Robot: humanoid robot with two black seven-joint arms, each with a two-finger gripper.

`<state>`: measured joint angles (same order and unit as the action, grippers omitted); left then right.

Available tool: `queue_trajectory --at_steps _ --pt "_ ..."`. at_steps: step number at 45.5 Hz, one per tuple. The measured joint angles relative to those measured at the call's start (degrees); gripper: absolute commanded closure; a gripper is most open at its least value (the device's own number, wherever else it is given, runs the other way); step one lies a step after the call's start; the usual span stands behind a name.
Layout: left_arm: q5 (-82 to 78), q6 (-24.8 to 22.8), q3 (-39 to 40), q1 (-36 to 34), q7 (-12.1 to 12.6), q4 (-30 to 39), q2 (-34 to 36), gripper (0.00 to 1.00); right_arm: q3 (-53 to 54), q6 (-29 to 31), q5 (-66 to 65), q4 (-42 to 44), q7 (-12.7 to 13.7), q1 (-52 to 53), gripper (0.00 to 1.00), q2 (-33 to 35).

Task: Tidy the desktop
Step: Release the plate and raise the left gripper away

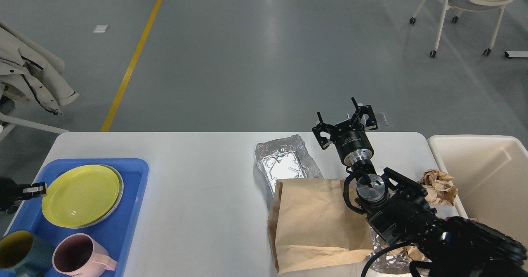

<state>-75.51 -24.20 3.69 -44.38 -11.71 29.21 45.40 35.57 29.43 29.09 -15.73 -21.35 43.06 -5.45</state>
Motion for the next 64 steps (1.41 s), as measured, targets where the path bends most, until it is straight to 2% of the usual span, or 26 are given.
queue_trajectory --at_steps 5,12,15,23,26,29,34,40,47,64 --pt "0.37 -0.49 0.04 -1.03 -0.71 -0.06 0.37 0.13 0.00 0.00 0.00 0.00 0.00 0.01 0.00 0.00" --pt "3.51 -2.67 0.39 -4.57 -2.37 0.02 0.56 0.10 -0.03 0.00 0.00 0.00 0.00 0.00 0.00 0.00" --pt "5.71 -6.58 0.63 -7.86 -2.62 0.23 1.36 0.09 -0.05 0.00 0.00 0.00 0.00 0.00 0.00 0.00" --pt "15.52 -21.88 0.94 -21.37 -2.65 0.30 5.85 0.08 -0.05 -0.02 0.00 0.00 0.00 -0.07 0.00 0.00" --pt "20.66 -26.10 1.10 -26.43 -2.58 0.27 7.16 0.08 -0.05 -0.04 0.00 0.00 0.00 -0.08 0.00 0.00" --pt "27.11 -28.51 1.80 -30.49 -2.56 0.25 7.89 0.06 -0.05 -0.06 0.00 0.00 0.00 -0.08 0.00 0.00" --pt "40.38 -29.46 4.58 -32.96 -2.56 0.25 7.44 0.05 -0.05 -0.06 0.00 0.00 0.00 -0.08 0.00 0.00" --pt "58.03 -29.54 8.82 -31.22 -2.78 0.29 2.72 0.05 -0.05 -0.06 0.00 0.00 0.00 -0.08 0.00 0.00" --pt "73.18 -29.85 14.01 -24.47 -2.23 0.76 -2.72 0.05 -0.05 -0.06 0.00 0.00 0.00 -0.08 0.00 0.00" --pt "77.44 -30.80 29.68 -8.13 -1.98 10.27 -11.81 0.04 -0.05 -0.06 0.00 0.00 -0.01 -0.08 0.00 0.00"
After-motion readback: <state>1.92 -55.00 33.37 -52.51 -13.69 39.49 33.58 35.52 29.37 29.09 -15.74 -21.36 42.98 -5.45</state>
